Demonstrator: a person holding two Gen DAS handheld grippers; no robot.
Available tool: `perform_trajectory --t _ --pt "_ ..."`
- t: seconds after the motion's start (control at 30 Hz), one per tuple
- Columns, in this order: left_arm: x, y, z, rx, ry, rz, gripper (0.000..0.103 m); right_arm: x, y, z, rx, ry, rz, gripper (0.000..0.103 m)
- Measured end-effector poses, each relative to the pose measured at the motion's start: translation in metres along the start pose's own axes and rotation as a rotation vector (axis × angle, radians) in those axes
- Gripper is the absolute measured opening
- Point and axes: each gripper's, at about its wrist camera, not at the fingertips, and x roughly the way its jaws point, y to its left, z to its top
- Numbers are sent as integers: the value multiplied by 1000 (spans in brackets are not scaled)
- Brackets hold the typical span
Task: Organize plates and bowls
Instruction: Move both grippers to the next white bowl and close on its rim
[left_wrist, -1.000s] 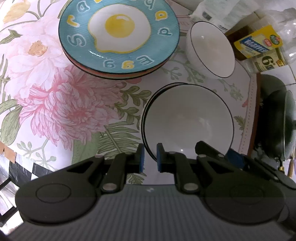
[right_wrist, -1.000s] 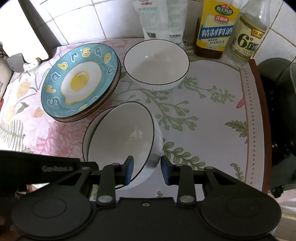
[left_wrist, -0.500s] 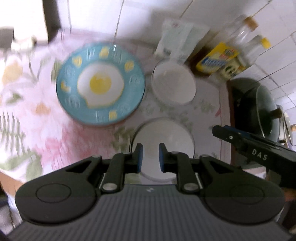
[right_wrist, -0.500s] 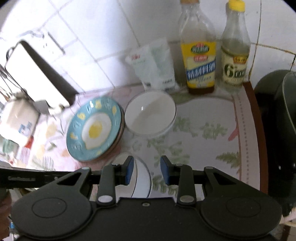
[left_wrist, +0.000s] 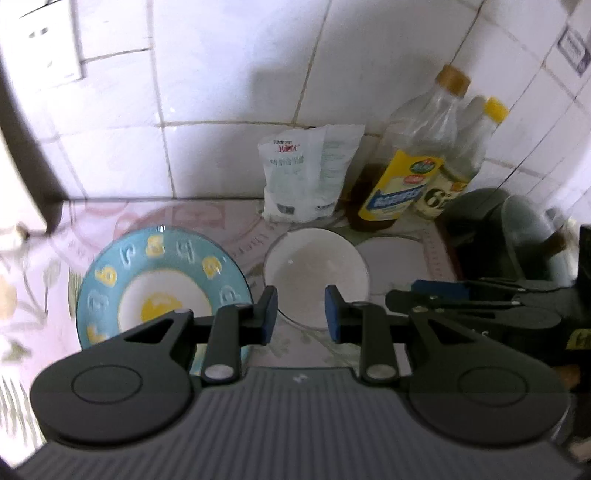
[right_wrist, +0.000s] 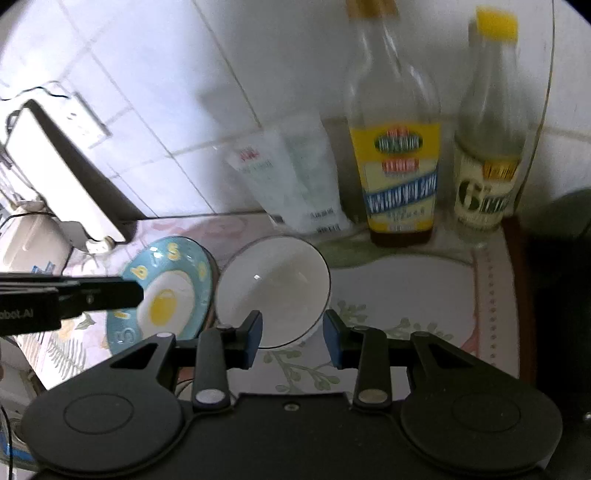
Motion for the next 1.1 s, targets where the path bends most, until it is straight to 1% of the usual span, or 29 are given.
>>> perform_trajectory --t 0.07,0.13,0.2,0.27,0.33,0.37,0.43,0.5,0.53,0.6,0.63,0.67,0.7,0.73,0.77,0.8,0.87,0.97,1.1 --pt "19 2 5 54 2 30 27 17 -6 -1 28 6 -15 41" --pt "40 3 9 81 20 57 27 36 -11 -1 58 29 -53 41" --pt "59 3 15 98 50 56 27 48 -15 -1 81 36 -58 41" --pt "76 5 18 122 63 38 27 57 -19 -1 105 53 -66 41" --pt "90 7 20 138 77 46 27 64 -24 -1 131 64 -80 41" --pt "98 7 21 155 89 68 27 66 -26 -1 139 65 -77 41" --pt "113 6 21 205 111 156 27 71 -30 0 154 63 -81 41" --pt "122 5 20 239 133 142 27 75 -35 1 181 67 -64 41" --pt "125 6 20 242 138 136 27 77 -38 0 198 72 -56 41" --pt "128 4 21 253 149 114 22 79 -41 0 222 79 -40 39" --pt "130 5 21 246 164 101 15 80 -42 -1 235 78 -27 36" --pt "132 7 21 228 179 82 8 81 -43 -1 241 81 -14 28" --pt "132 8 20 210 192 59 6 82 -43 -1 244 81 -2 22" --pt "132 9 19 192 197 48 5 83 -41 -1 239 83 2 20" --pt "131 8 18 189 193 51 5 83 -39 -1 226 85 1 15" --pt "129 7 17 192 187 54 5 83 -36 -1 215 86 -1 14" --pt "126 7 14 182 175 55 5 84 -34 -2 208 87 -16 14" --pt "122 6 15 137 178 56 5 84 -35 -3 234 89 -19 13" --pt "101 -4 12 125 150 60 5 72 -29 -7 234 60 -54 11"
